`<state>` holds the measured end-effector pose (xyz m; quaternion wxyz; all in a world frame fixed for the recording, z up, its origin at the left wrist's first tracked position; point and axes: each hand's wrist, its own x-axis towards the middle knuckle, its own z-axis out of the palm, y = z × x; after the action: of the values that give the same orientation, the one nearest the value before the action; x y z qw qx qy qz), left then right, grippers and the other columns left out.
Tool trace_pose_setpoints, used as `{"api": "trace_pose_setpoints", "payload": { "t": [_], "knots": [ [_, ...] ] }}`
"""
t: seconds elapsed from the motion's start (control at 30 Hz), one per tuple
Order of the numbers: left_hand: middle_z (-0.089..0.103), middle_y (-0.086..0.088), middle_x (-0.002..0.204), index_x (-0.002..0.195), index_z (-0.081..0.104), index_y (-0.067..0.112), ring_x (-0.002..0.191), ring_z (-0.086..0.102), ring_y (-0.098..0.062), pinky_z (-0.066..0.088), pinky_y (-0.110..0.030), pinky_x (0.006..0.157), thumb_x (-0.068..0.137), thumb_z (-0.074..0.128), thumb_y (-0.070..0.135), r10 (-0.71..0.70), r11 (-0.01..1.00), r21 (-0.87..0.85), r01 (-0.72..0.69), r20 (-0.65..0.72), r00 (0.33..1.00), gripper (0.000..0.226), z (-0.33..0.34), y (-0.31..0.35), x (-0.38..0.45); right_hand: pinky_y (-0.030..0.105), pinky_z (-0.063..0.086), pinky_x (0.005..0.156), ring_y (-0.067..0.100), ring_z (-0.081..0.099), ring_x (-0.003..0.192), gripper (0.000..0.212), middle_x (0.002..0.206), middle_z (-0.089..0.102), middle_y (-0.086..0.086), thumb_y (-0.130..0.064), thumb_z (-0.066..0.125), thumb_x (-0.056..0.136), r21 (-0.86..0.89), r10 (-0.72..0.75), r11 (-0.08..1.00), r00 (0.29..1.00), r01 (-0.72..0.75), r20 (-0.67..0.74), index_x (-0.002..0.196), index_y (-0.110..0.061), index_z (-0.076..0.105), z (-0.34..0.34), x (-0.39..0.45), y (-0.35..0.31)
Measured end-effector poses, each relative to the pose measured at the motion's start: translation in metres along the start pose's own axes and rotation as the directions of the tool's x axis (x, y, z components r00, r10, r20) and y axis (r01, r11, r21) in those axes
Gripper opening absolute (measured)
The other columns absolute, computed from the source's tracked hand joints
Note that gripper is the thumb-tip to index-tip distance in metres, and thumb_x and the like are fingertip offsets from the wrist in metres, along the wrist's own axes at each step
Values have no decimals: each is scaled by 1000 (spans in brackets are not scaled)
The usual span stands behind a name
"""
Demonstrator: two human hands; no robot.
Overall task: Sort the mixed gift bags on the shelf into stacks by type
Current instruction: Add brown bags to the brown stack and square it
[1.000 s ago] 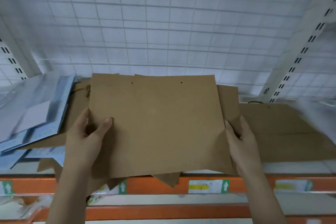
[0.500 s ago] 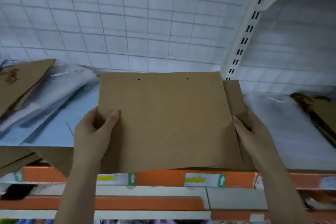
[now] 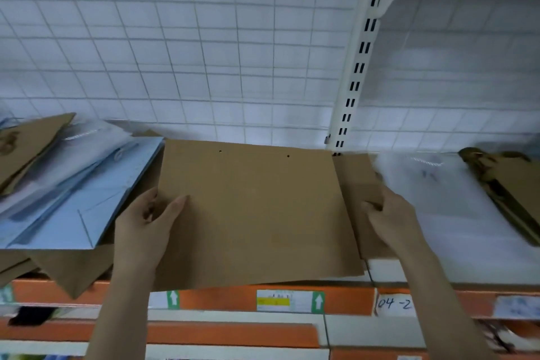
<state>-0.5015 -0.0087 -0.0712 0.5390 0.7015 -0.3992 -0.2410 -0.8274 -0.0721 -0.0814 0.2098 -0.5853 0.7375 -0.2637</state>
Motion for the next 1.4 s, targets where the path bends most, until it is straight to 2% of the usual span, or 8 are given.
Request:
{"api": "trace_pose_setpoints", "payload": {
  "t": [0.23, 0.37, 0.5, 0.77, 0.83, 1.07, 1.23, 1.4],
  "knots": [
    [55, 1, 126, 134, 48, 10, 114, 49, -16, 35, -26, 92, 84, 67, 27, 3, 999, -54, 0, 48, 999, 57, 10, 1, 16, 44, 34, 100, 39, 39, 114, 39, 119, 46, 26, -13, 41, 95, -213, 67, 975, 997, -58, 34, 133, -2, 37, 8, 6, -5],
    [64, -3, 106, 113, 63, 6, 105, 57, -23, 43, -30, 84, 82, 68, 32, -13, 999, -28, 16, 122, 992, 41, 30, 1, 26, 41, 30, 101, 36, 31, 121, 30, 130, 38, 20, -14, 38, 96, -255, 100, 963, 995, -92, 22, 121, -2, 48, 13, 4, -3],
    [59, 7, 88, 95, 63, 12, 94, 52, -17, 39, -25, 77, 86, 63, 27, 21, 996, 87, -34, 146, 989, 18, 53, 10, 25, 39, 38, 91, 34, 43, 112, 30, 126, 44, 19, -8, 35, 95, -158, 83, 984, 996, -84, -12, 120, -2, 50, 15, 2, 4],
    [53, -21, 121, 119, 53, 1, 109, 51, -36, 39, -41, 94, 90, 57, 25, 70, 875, 468, -125, 134, 989, 38, 97, -7, 9, 41, 40, 93, 36, 47, 114, 44, 129, 46, 22, -27, 38, 98, -136, 68, 987, 992, -83, -110, 129, 4, 42, 26, -5, 7],
    [44, -20, 130, 123, 51, 2, 111, 49, -34, 39, -38, 95, 92, 54, 26, 43, 868, 483, -112, 152, 987, 39, 97, -6, 10, 42, 39, 95, 36, 45, 116, 44, 130, 45, 23, -27, 39, 98, -174, 58, 982, 992, -77, -115, 130, 4, 42, 27, -5, 8],
    [52, -18, 123, 121, 54, 3, 105, 53, -31, 43, -36, 90, 96, 45, 28, 111, 778, 594, -205, 192, 975, 36, 103, -11, 15, 38, 32, 99, 35, 42, 116, 42, 130, 44, 21, -26, 33, 99, -342, -2, 939, 990, -47, -143, 133, -1, 41, 33, -3, 3],
    [40, -19, 139, 129, 49, 6, 120, 46, -34, 41, -40, 99, 94, 47, 31, 186, 816, 518, -258, 187, 965, 43, 97, -8, 0, 40, 35, 100, 35, 42, 119, 37, 130, 44, 21, -22, 37, 98, -403, -60, 915, 983, -15, -173, 125, -1, 49, 33, -1, -4],
    [56, -12, 124, 127, 53, 9, 112, 51, -30, 44, -38, 93, 91, 54, 30, 307, 780, 520, -348, 166, 937, 41, 55, -14, 0, 41, 35, 102, 33, 39, 124, 39, 132, 46, 16, -29, 41, 96, -380, -127, 922, 985, 72, -120, 125, -5, 50, 54, -18, -44]
  ]
}}
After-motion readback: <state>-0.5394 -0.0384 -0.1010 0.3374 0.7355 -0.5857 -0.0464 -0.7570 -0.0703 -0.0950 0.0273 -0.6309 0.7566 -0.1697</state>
